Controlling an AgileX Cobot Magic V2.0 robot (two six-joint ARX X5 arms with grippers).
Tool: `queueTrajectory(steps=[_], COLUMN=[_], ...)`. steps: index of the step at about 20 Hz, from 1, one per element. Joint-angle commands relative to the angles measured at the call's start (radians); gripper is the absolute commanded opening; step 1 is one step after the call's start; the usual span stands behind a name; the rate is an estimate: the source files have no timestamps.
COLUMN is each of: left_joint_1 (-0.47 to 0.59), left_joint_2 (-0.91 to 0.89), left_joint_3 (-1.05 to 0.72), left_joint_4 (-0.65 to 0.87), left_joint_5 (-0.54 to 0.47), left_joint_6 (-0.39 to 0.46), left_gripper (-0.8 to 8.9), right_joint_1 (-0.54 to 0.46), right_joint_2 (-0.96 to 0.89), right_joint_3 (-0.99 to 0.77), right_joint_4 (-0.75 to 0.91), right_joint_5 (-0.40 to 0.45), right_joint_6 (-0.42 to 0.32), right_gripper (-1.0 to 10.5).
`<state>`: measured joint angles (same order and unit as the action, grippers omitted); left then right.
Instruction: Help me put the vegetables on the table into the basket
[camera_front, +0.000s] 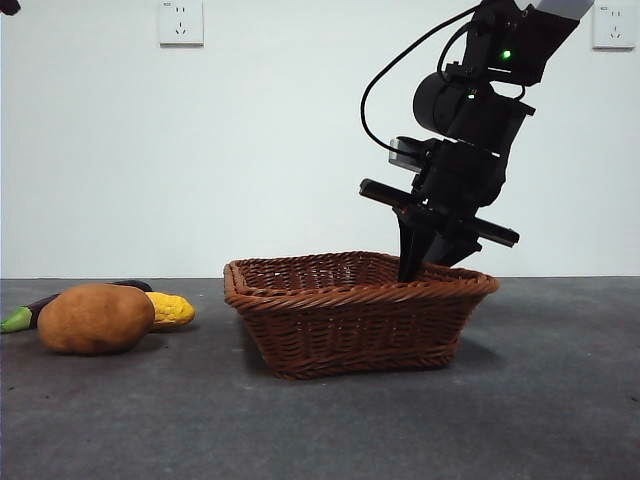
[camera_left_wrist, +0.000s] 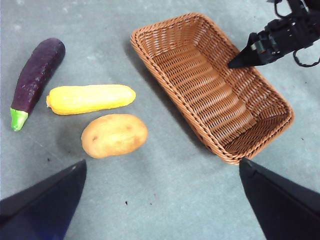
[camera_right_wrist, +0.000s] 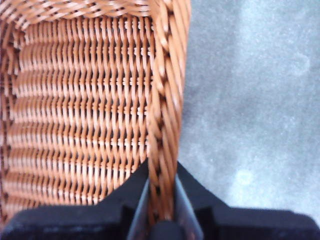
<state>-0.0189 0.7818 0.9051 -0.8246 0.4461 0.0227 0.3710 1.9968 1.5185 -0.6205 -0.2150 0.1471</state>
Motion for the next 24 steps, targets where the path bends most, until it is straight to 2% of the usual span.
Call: queueTrajectory(steps=[1, 3, 6, 10, 13, 15, 18, 21, 24], left_joint_1=[-0.002, -0.002, -0.002, -0.002, -0.002, -0.002, -0.025, -0.105, -0.21], left_joint_2=[0.014, 0.037, 0.077, 0.141, 0.249, 0.354, 0.533, 0.695, 0.819], left_joint_3=[0.002, 0.002, 0.002, 0.004, 0.077, 0.172, 0.352, 0.478, 0.518], left_joint_4=[0.005, 0.009, 0.018, 0.114, 0.133, 0.122, 0.016, -0.081, -0.046], left_joint_5=[-0.002, -0.002, -0.002, -0.003, -0.005, -0.001, -0.008, -0.077, -0.225], left_joint_6=[0.008, 0.008, 0.006, -0.076, -0.074, 0.01, 0.14, 0.414, 0.63], left_gripper=[6.01, 6.01, 6.01, 6.01, 6.02, 6.02, 6.02, 6.02, 6.02], right_joint_1=[0.002, 0.002, 0.002, 0.002, 0.002, 0.002, 0.002, 0.002, 0.002], right_joint_2=[-0.092, -0.179, -0.323, -0.5, -0.605, -0.65, -0.68, -0.684, -0.686], right_joint_3=[0.0, 0.0, 0.0, 0.0, 0.0, 0.0, 0.0, 0.0, -0.001], right_joint_4=[0.005, -0.029, -0.139, -0.249, -0.295, -0.33, -0.375, -0.387, -0.386], right_joint_5=[0.006, 0.006, 0.019, 0.026, 0.026, 0.025, 0.025, 0.024, 0.021], right_joint_6=[-0.019, -0.029, -0.084, -0.15, -0.18, -0.203, -0.231, -0.238, -0.238], right_gripper=[-0.1, -0.1, -0.1, -0.1, -0.1, -0.1, -0.1, -0.1, -0.1])
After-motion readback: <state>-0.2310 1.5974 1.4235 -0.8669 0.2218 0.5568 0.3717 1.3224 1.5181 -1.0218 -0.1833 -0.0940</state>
